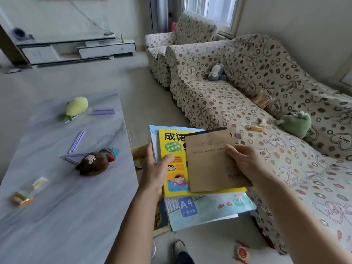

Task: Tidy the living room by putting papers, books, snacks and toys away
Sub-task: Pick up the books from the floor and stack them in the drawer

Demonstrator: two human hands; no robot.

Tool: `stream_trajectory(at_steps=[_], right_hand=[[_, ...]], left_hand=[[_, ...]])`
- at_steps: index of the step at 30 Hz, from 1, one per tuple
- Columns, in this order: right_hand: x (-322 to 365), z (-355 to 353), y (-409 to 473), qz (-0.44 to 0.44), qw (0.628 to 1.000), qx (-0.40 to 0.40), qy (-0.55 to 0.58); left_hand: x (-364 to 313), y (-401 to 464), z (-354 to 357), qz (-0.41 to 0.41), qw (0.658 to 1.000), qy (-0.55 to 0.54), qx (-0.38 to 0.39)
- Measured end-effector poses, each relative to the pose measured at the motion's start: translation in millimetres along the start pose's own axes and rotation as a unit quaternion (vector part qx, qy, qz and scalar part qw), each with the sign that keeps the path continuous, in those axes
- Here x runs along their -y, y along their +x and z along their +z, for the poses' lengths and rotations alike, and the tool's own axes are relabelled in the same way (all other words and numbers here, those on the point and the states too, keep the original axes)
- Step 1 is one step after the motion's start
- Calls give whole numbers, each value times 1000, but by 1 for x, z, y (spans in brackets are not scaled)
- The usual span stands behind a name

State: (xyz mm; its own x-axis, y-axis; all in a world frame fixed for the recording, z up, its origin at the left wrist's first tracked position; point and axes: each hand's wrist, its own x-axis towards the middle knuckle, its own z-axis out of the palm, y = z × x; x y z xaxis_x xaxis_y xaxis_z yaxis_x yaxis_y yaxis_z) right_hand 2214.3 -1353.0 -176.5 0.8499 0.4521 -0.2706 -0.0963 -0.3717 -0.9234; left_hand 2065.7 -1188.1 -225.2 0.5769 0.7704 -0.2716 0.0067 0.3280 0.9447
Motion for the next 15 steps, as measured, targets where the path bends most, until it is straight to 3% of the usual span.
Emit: stream_trajectory(at_steps=[10, 15], right_hand=[[29, 78, 160, -88, 981, 64, -159], [7, 105, 237, -43, 961, 50, -267]], left_hand=[[-22, 125, 25, 19, 999, -12, -37], [-8, 174, 13, -10, 997, -26, -73]])
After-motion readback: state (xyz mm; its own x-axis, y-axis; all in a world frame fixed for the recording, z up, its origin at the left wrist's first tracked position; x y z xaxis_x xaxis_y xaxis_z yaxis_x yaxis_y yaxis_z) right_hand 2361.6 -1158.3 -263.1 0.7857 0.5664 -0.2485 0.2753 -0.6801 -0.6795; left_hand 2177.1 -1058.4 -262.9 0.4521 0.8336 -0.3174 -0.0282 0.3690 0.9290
